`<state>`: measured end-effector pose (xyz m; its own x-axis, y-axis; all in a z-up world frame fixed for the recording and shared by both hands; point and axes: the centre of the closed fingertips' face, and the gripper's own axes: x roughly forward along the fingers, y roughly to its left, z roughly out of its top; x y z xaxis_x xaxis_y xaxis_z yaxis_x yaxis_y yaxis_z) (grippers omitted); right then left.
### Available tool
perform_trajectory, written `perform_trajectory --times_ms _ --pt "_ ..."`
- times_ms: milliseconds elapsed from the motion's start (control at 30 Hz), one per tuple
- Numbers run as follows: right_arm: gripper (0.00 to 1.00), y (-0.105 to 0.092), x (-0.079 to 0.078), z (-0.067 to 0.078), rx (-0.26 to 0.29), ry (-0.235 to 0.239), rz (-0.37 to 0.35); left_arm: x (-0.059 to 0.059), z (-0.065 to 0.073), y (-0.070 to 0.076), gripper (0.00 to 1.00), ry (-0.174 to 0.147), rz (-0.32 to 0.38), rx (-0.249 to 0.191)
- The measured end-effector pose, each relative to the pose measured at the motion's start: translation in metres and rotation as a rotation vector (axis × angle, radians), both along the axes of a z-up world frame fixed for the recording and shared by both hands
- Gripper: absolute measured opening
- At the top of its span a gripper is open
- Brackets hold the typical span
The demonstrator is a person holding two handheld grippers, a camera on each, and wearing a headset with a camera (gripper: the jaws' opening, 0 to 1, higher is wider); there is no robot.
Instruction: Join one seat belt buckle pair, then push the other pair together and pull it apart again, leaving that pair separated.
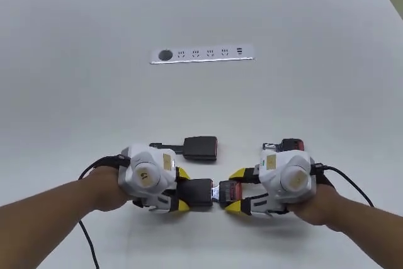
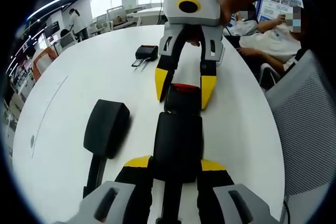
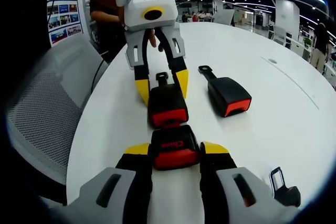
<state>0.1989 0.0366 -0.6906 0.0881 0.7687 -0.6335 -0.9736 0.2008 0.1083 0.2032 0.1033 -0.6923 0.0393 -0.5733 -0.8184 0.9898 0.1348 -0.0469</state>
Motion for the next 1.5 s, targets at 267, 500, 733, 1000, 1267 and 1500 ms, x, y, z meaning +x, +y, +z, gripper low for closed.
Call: perform_trajectory --times_ms 267,500,733,1000,1267,1500 --pt "0.33 0.005 0.0 -0.002 0.009 0.003 -0.019 -0.001 0.002 0.0 0.33 0.004 -0.014 0.002" --pt "0.33 0.007 0.001 -0.001 0.006 0.002 -0.031 0.0 0.003 0.002 0.33 0.005 -0.046 0.007" --pt "0.33 0.008 0.002 -0.003 0.016 -0.001 -0.04 0.0 0.002 0.002 0.33 0.007 -0.083 0.012" --pt "0.33 0.008 0.003 0.0 0.055 -0.015 -0.031 0.0 0.002 0.001 0.33 0.003 -0.095 -0.004" --pt "0.32 0.008 0.002 0.005 0.076 -0.036 -0.013 0.0 0.0 0.003 0.33 -0.001 -0.117 -0.024" --pt "0.32 0.007 0.0 0.008 0.109 -0.052 0.002 0.0 0.0 0.004 0.32 0.0 -0.146 -0.028"
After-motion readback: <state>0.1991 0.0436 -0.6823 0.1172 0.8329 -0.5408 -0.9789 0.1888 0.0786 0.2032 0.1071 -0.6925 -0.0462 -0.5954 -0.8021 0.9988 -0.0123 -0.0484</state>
